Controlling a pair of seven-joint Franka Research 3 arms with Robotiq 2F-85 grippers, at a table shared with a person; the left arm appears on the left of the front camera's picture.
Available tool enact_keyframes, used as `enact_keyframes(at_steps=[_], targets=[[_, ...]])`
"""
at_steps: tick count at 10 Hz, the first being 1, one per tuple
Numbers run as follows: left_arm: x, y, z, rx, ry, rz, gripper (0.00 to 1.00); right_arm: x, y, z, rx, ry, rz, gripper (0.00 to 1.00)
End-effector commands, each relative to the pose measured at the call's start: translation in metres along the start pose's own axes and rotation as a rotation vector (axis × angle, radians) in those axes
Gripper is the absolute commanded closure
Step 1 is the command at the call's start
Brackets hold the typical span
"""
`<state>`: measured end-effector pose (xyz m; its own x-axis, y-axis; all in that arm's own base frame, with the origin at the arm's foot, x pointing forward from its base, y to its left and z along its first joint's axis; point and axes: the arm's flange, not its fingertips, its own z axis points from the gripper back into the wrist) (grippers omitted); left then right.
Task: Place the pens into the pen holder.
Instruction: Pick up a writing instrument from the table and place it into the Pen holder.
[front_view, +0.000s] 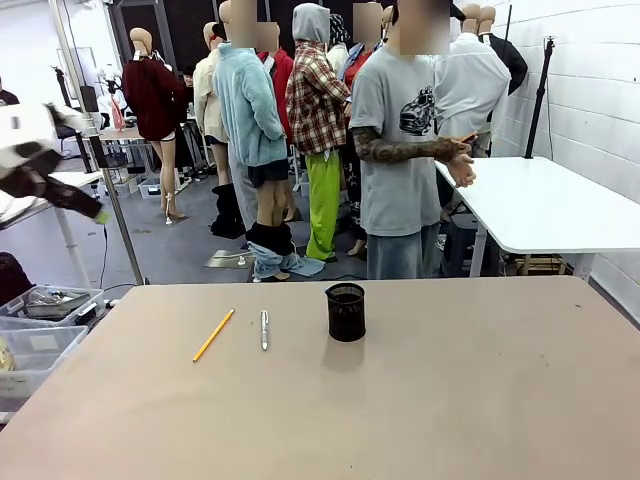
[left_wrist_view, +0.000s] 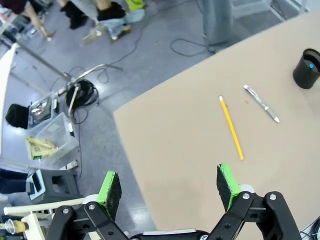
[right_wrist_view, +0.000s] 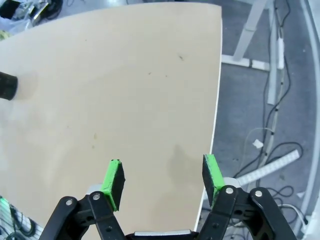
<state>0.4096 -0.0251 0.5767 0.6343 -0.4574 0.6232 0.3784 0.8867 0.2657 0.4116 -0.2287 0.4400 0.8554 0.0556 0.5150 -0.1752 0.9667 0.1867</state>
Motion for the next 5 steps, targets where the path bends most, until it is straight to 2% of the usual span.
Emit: enact_keyframes(at_steps=[1, 2, 3, 5], targets=[[0.036, 0.006, -0.042, -0.065, 0.101, 0.008, 0.00, -0.001, 0.001, -0.003, 0.003, 0.002, 0.018, 0.22], [0.038, -0.006, -0.059, -0.066, 0.140, 0.041, 0.00, -0.001, 0.001, -0.003, 0.003, 0.002, 0.018, 0.22], [0.019, -0.008, -0.031, -0.031, 0.048, -0.018, 0.00, -0.001, 0.001, -0.003, 0.003, 0.002, 0.018, 0.22], [0.019, -0.008, -0.031, -0.031, 0.048, -0.018, 0.00, -0.001, 0.001, -0.003, 0.003, 0.002, 0.018, 0.22]])
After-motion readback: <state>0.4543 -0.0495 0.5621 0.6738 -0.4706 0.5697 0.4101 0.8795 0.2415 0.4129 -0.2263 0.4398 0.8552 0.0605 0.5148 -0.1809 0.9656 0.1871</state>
